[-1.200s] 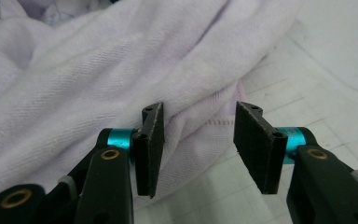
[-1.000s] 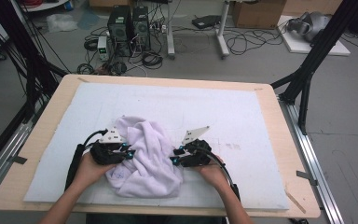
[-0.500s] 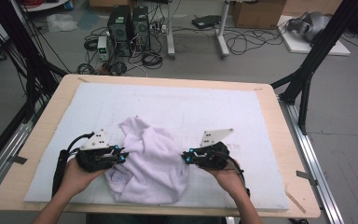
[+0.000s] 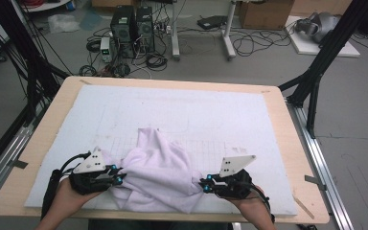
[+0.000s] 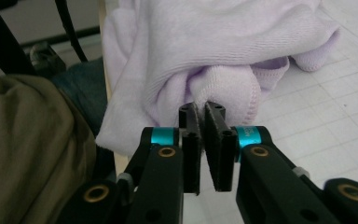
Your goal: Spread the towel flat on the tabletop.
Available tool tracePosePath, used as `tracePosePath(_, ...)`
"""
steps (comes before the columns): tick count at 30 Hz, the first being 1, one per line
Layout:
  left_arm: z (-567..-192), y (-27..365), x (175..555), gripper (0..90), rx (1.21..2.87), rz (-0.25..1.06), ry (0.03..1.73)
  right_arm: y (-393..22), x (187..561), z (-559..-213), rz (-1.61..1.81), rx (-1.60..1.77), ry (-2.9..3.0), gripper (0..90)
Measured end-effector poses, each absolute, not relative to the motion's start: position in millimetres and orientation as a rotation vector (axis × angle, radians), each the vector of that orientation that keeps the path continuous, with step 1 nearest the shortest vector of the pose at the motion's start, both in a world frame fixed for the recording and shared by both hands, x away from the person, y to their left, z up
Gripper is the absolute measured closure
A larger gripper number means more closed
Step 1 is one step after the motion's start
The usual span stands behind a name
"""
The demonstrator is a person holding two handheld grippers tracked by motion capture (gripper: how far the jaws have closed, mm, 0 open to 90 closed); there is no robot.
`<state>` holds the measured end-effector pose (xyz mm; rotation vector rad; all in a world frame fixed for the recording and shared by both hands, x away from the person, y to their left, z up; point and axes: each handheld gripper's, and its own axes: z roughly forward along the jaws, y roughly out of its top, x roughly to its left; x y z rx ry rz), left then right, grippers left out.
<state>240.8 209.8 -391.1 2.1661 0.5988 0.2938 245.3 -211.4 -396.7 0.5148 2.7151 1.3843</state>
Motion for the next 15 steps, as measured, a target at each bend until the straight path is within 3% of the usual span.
tracePosePath(6, -368.9, 209.3, 254.3, 52.7, 2.097, 0.318, 0.603, -209.8, 269.4, -388.3, 1.484, 0.556, 2.638, 68.8)
tracePosePath(15, -381.1, 173.7, 298.6, 45.7, 2.166, 0.264, 0.590, -182.4, 300.7, -413.6, 1.388, 0.636, 2.692, 54.5)
